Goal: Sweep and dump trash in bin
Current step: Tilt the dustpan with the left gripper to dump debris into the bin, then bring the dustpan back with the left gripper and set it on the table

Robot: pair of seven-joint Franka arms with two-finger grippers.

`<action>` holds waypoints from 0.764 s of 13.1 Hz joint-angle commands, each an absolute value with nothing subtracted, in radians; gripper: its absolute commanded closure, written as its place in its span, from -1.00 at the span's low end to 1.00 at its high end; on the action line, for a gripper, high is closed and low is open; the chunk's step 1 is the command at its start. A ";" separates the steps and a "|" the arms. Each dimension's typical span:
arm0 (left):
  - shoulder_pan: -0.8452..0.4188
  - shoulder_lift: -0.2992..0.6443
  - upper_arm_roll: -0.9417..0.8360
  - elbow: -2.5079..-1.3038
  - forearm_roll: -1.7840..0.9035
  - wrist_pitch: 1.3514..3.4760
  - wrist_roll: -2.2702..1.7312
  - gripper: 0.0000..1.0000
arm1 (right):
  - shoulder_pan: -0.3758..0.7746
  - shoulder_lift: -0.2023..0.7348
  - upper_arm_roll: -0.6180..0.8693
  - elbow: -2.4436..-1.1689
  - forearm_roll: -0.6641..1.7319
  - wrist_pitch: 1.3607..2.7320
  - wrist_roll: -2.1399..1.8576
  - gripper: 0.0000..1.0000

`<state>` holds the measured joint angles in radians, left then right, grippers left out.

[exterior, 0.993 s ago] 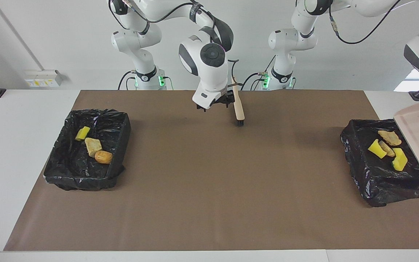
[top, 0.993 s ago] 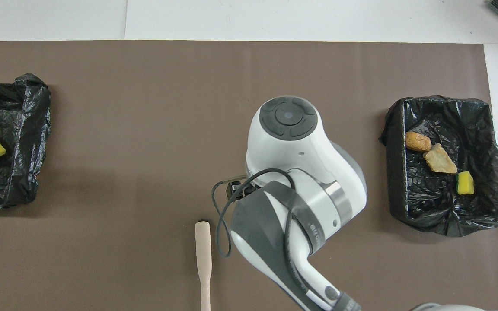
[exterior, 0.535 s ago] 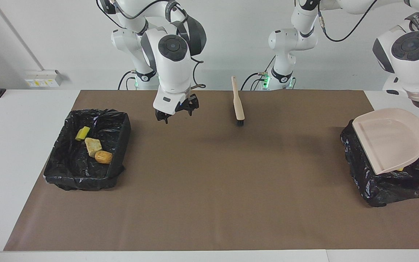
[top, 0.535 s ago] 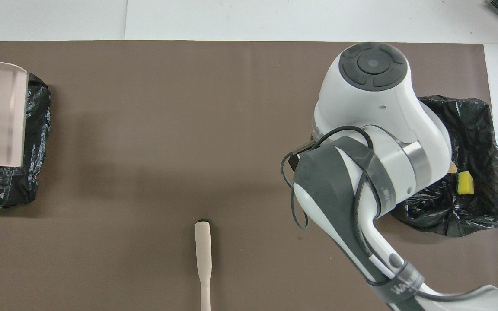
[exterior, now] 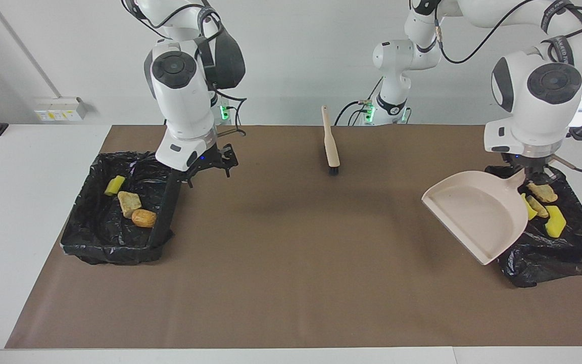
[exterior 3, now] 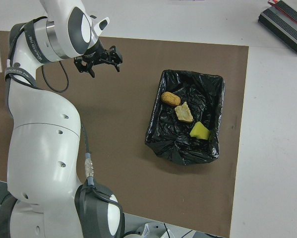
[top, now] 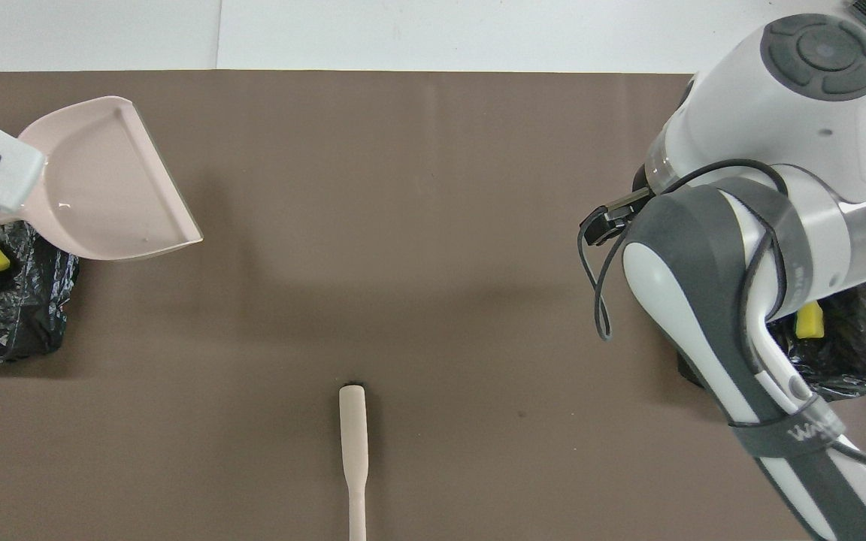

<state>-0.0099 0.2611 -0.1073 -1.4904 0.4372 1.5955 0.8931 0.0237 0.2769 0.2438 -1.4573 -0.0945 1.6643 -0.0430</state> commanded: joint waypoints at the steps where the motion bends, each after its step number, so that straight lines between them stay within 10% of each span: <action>1: -0.014 0.313 -0.214 -1.519 0.404 1.595 0.564 1.00 | -0.079 0.298 0.255 -1.454 -0.086 1.742 -0.068 -1.00; 10: -0.084 0.420 -0.474 -1.592 0.201 1.859 -0.337 1.00 | -0.026 0.167 0.051 -1.457 -0.086 1.646 0.042 -1.00</action>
<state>-0.0582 0.4142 -0.4696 -1.5748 0.2330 1.7927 -0.2135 -0.0563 0.2120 0.0750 -1.4450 -0.0924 1.7018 -0.0314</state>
